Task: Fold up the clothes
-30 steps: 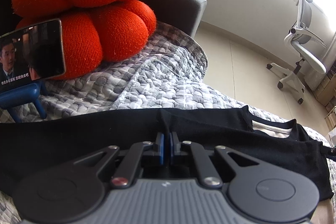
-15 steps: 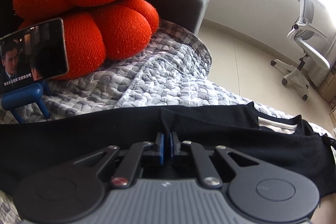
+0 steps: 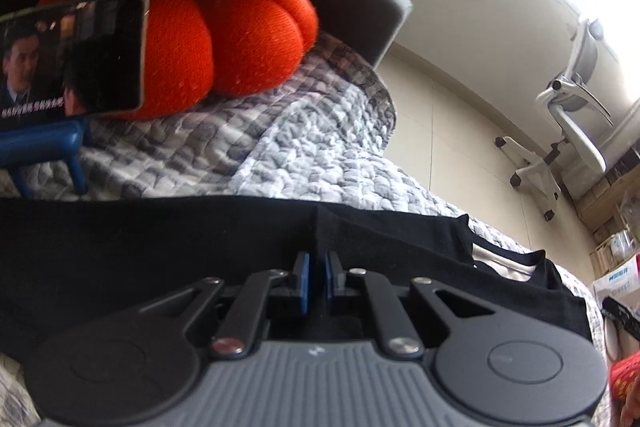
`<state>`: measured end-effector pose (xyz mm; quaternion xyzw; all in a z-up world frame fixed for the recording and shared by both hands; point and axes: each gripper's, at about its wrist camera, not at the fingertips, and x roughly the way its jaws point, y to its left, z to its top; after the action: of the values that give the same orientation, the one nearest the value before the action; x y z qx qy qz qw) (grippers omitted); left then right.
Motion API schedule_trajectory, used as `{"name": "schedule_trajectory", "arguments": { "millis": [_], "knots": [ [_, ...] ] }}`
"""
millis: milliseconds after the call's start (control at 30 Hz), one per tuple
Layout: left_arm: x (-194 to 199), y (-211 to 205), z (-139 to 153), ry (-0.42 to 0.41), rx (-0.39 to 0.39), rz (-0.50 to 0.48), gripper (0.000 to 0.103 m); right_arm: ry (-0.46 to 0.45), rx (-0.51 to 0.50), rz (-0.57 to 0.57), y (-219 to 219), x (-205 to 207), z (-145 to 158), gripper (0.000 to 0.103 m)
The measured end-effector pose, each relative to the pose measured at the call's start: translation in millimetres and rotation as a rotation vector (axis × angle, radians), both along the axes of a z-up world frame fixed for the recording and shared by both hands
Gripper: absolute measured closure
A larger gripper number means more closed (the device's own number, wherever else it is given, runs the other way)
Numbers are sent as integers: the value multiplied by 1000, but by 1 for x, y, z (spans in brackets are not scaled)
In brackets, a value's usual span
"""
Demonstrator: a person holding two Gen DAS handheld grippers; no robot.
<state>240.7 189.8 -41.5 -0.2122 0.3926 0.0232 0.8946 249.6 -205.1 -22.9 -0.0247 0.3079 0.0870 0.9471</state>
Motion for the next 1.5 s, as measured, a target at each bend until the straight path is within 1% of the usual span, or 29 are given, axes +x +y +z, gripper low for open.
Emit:
{"name": "schedule_trajectory", "arguments": {
  "millis": [100,133,200,300,367,433,567,600,667,700,767,933,1000,1067,1133,1167,1200,1233,1267,1300,1367,1433,1467,1500],
  "knots": [
    [-3,-1,2,8,-28,-12,95,45,20,130,7,-16,1,71],
    [-6,-1,4,0,-32,-17,94,67,26,179,10,-20,-1,70],
    [-9,-3,7,-7,-29,-25,89,101,-15,242,15,-28,-8,70],
    [-13,-7,9,-6,-20,-42,89,173,-96,290,19,-34,-27,70],
    [-14,-14,7,4,-6,-69,89,189,-113,300,17,-37,-34,70],
    [-16,-22,8,8,12,-102,89,186,-121,296,14,-38,-34,72],
    [-15,-32,-1,72,63,-141,88,184,-162,263,6,-36,-35,72],
    [-15,-33,-2,76,72,-144,88,183,-160,256,5,-36,-35,71],
    [-17,-33,-3,77,87,-147,88,182,-159,243,3,-36,-37,65],
    [-18,-34,-4,77,94,-148,88,178,-164,241,3,-36,-37,65],
    [-22,-30,2,60,97,-120,88,170,-170,221,0,-36,-37,62],
    [-30,-16,13,26,116,-25,88,155,-120,133,-17,-40,-24,62],
    [-31,-8,14,22,110,16,87,171,-86,83,-30,-40,-20,62],
    [-32,-3,15,15,85,31,87,175,-62,68,-39,-42,-17,62],
    [-33,-2,17,4,61,28,83,169,-43,71,-44,-46,-15,62],
    [-33,-2,18,-1,49,26,75,165,-27,89,-43,-48,-13,62],
    [-33,-2,19,-10,43,29,59,162,-13,107,-39,-49,-11,62],
    [-33,-3,19,-18,40,30,52,161,-4,118,-35,-49,-10,62],
    [-32,-5,19,-26,37,31,47,160,5,129,-32,-50,-9,62],
    [-31,-7,17,-22,34,21,47,168,3,139,-28,-50,-11,62],
    [-26,-11,13,-6,36,1,47,195,-42,148,-19,-47,-19,62],
    [-22,-10,8,23,65,21,47,226,-98,140,-15,-44,-29,62],
    [-20,-9,6,39,80,37,47,215,-104,137,-14,-45,-28,61],
    [-20,-5,5,46,77,53,47,204,-109,135,-14,-45,-26,61]
  ]
}}
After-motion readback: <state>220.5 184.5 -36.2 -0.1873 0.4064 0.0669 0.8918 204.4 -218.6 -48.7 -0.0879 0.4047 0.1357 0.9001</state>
